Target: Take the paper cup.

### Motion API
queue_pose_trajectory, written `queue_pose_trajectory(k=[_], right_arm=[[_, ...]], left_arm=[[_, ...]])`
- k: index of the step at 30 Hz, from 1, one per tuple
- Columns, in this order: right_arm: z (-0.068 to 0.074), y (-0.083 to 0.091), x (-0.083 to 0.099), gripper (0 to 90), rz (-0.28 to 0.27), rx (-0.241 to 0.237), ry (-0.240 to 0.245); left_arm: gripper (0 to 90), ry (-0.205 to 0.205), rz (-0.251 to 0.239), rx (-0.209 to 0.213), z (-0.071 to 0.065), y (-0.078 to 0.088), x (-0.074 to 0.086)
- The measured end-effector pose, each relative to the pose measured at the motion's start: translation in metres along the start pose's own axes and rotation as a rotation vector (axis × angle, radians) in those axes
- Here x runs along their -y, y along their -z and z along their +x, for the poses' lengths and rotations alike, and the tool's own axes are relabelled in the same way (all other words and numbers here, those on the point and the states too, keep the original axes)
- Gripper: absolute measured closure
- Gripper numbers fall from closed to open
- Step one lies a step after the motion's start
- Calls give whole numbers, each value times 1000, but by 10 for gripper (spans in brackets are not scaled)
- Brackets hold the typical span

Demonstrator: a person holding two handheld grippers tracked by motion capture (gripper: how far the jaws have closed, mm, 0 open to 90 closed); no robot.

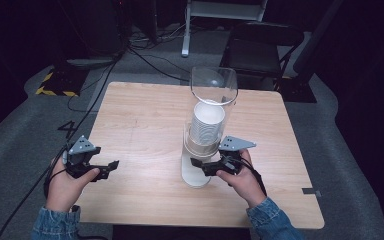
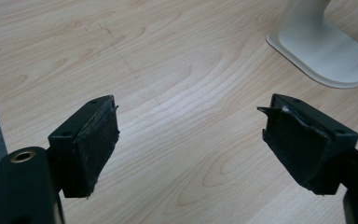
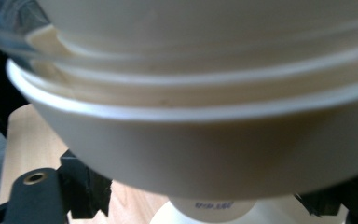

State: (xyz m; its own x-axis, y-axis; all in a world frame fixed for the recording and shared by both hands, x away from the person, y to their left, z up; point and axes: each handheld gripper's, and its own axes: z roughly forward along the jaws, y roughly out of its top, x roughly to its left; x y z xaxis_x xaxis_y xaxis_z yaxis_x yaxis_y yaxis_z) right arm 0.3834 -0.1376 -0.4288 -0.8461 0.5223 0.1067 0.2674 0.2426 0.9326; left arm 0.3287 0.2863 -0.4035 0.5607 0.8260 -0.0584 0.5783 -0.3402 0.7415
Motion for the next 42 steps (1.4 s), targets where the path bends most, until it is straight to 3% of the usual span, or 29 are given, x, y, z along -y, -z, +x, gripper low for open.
queue_pose_trajectory(k=[6,26,42], right_arm=[[1,0,1,277,-54,36,5],[2,0,2,334,-29,52,27],[5,1,5,346,-29,57,0]], left_arm=[[178,1,8,5,-1,-2,0],[178,-4,11,8,-2,-3,1],[177,-1,14,10,-2,-4,2]])
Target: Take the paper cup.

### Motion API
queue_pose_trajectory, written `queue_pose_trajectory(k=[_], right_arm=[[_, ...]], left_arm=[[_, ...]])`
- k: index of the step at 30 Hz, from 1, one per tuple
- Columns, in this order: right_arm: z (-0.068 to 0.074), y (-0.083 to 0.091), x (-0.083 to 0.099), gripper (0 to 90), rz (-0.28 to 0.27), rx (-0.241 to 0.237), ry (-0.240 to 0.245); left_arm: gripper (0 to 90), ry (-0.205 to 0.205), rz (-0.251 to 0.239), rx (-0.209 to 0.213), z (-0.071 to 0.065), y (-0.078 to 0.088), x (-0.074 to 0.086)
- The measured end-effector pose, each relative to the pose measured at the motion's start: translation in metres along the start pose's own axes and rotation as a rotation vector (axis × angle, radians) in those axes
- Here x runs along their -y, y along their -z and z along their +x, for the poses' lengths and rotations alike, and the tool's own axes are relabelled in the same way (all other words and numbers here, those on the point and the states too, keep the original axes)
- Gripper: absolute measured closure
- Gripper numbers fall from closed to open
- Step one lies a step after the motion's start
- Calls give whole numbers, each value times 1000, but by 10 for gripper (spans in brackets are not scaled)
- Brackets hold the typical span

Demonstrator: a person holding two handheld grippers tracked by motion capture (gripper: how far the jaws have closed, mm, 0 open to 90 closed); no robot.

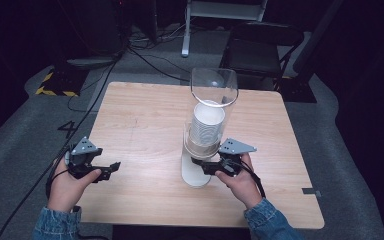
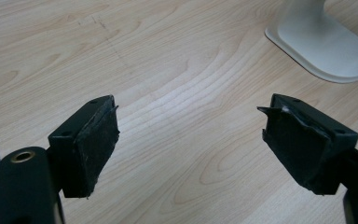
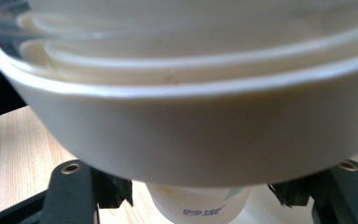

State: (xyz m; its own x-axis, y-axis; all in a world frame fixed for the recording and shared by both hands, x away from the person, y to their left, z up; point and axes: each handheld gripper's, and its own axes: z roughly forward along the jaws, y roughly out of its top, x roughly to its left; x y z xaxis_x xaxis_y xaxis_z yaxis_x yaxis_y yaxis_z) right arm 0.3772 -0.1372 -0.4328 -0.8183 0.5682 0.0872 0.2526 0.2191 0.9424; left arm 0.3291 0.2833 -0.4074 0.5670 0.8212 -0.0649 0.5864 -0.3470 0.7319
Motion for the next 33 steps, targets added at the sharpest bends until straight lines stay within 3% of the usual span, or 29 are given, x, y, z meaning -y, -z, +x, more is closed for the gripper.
queue_pose_trajectory(k=[4,6,12,22,23,24,26,27,33], right_arm=[[1,0,0,347,2,2,-6],[1,0,2,348,13,-9,-31],[0,0,1,348,14,-12,-25],[-4,-2,4,346,-6,5,40],[-4,-2,4,353,12,15,56],[-5,-7,9,352,99,38,110],[-7,-10,14,352,98,23,90],[-9,-12,19,348,94,-5,47],[-10,-10,18,337,106,8,53]], left_arm=[[178,-1,0,-1,0,0,0],[178,-1,0,-1,0,0,0],[178,6,-2,-3,1,0,1],[178,1,2,-3,1,0,1],[178,1,3,-2,1,0,1],[178,0,3,-3,1,-1,1],[177,-1,2,1,0,0,0],[178,1,-5,1,0,0,0],[177,7,1,1,2,0,1]])
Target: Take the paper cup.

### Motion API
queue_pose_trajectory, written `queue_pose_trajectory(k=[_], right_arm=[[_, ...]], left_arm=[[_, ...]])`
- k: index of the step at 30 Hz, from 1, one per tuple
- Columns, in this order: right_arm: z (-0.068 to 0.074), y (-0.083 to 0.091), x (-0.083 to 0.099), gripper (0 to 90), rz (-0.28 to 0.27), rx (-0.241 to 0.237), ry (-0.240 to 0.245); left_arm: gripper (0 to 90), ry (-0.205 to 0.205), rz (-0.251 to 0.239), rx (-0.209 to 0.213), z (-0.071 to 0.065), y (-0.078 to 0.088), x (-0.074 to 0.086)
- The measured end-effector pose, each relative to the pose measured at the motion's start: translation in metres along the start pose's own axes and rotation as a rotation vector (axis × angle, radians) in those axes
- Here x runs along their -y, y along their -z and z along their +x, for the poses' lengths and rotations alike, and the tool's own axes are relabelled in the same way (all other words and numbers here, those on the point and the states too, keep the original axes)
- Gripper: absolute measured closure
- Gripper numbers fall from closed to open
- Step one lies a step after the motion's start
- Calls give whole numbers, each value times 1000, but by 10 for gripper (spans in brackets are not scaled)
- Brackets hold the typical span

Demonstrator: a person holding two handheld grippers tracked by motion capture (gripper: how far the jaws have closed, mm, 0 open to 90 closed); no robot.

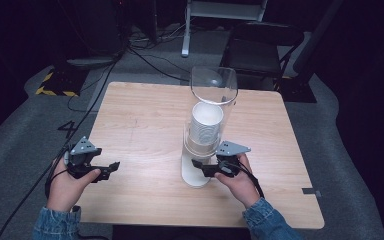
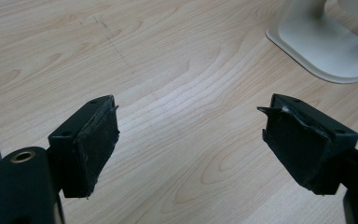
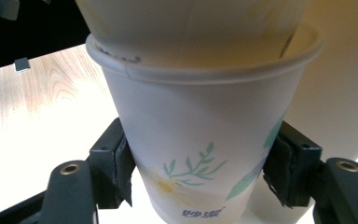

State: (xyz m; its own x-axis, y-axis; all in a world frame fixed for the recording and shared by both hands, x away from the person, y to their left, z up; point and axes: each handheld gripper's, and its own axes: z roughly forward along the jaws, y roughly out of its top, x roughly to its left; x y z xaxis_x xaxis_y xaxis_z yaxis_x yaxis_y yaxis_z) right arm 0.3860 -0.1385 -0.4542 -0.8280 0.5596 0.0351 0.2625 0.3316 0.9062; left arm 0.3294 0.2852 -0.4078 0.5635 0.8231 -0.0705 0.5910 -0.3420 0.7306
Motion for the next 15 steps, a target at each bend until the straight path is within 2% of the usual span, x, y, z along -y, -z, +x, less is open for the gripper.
queue_pose_trajectory(k=[6,12,15], right_arm=[[0,1,2,334,16,-3,2],[1,4,11,333,75,1,16],[1,5,13,333,87,3,16]], left_arm=[[177,-4,1,0,0,-1,0],[178,-6,10,6,1,-6,-1],[177,-2,11,10,0,-8,-2]])
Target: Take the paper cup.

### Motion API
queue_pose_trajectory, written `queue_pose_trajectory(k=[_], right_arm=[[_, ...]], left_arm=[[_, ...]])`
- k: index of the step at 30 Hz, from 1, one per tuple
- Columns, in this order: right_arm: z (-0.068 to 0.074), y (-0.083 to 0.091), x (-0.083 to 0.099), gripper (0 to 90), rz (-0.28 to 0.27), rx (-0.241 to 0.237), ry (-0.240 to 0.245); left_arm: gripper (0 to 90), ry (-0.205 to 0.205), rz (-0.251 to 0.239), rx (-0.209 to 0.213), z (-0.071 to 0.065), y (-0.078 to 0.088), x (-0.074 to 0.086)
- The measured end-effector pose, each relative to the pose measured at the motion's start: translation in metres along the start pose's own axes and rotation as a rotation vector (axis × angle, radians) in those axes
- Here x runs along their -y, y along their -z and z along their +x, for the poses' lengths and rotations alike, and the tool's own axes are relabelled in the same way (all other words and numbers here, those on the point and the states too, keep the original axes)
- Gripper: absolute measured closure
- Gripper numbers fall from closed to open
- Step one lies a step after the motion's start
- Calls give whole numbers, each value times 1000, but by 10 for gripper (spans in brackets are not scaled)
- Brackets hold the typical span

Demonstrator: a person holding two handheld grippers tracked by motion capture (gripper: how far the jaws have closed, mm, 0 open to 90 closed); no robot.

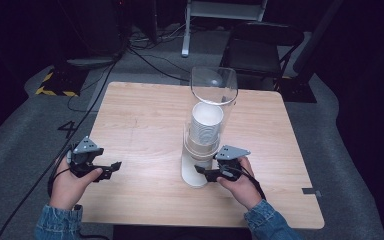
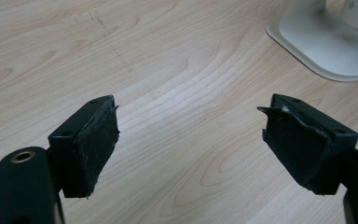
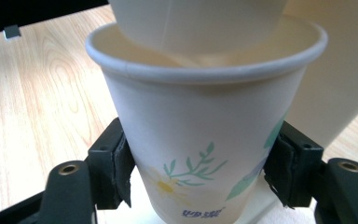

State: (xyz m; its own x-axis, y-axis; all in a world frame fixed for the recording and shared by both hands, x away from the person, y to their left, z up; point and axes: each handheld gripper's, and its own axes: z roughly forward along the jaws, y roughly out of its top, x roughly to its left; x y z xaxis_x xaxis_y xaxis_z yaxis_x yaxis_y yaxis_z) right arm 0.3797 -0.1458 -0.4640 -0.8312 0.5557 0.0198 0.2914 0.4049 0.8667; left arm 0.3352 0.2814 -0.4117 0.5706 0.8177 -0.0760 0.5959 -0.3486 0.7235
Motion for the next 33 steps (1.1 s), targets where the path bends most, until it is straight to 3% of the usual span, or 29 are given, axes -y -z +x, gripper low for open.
queue_pose_trajectory(k=[6,15,25,33], right_arm=[[3,7,3,333,15,-3,-3],[0,19,8,334,47,31,-1],[-15,42,12,334,62,93,-46],[-31,60,11,334,26,152,-92]], left_arm=[[176,0,2,13,1,-6,-3],[173,-14,13,32,0,-16,-11],[171,-20,13,45,-1,-23,-17],[170,-31,19,43,0,-25,-18]])
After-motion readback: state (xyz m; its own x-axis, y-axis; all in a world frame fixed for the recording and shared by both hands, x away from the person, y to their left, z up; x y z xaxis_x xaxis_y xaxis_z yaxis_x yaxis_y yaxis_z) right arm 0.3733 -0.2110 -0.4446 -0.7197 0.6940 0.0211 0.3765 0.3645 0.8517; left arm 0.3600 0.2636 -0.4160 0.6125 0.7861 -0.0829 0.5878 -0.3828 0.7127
